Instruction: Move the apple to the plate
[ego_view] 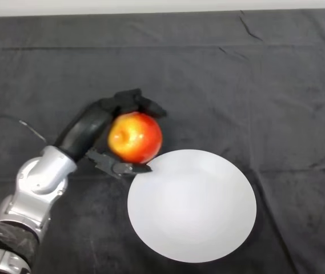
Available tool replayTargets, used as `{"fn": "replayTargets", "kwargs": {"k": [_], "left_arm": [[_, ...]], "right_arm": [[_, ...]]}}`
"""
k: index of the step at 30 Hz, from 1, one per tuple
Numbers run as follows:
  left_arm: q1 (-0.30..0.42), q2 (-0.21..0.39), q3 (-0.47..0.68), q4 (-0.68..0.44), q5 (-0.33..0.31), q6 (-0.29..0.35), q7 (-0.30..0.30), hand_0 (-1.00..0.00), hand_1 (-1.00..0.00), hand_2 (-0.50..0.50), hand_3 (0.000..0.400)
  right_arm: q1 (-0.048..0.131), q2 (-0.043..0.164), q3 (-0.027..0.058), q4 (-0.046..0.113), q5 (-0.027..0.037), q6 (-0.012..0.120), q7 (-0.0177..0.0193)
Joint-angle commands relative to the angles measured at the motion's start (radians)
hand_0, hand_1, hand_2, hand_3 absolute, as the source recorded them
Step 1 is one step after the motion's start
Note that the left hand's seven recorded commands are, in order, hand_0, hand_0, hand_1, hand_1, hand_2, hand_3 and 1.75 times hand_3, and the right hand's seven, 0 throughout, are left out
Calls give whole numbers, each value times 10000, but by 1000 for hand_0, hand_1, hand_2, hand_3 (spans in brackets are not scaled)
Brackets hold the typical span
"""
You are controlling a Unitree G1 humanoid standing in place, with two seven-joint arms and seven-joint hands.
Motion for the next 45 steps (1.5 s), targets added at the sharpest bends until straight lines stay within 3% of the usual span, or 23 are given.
{"fn": "replayTargets", "kwargs": {"k": [1,13,25,26,27,28,29,30,31,32,33,45], "left_arm": [[-614,-43,-290,129,37,-5,-34,-1000,-1000,0,400],[-1118,-472,-1478,1174,-682,16,-628,-1000,-1000,0,400],[-1388,-473,-2209,1614,-1412,51,-1200,-1000,-1000,0,400],[-1390,-463,-2255,1620,-1459,50,-1227,-1000,-820,-90,400],[-1394,-455,-2299,1624,-1502,51,-1247,-1000,-753,-124,400],[-1399,-450,-2336,1626,-1537,54,-1262,-753,-161,-296,301],[-1405,-442,-2377,1628,-1575,58,-1275,-706,-39,-333,282],[-1411,-436,-2410,1628,-1606,61,-1284,-576,0,-288,231],[-1419,-427,-2447,1628,-1639,64,-1291,-361,0,-180,144],[-1426,-419,-2483,1628,-1670,66,-1295,-235,0,-118,94],[-1432,-411,-2513,1628,-1693,66,-1295,0,0,0,0],[-1552,-209,-2695,1575,-1974,56,-1302,0,0,0,0]], "right_arm": [[16,-310,-112,-40,-36,39,5],[16,-312,-110,-37,-33,39,7],[17,-316,-115,-29,-28,42,8],[17,-316,-115,-28,-28,42,8],[17,-316,-116,-28,-28,42,8],[17,-317,-116,-27,-28,42,8],[17,-317,-117,-26,-27,43,8],[17,-317,-117,-26,-27,43,8],[17,-317,-118,-25,-27,43,8],[17,-318,-118,-25,-27,44,8],[17,-318,-118,-24,-27,44,8],[18,-320,-123,-19,-26,46,8]]}}
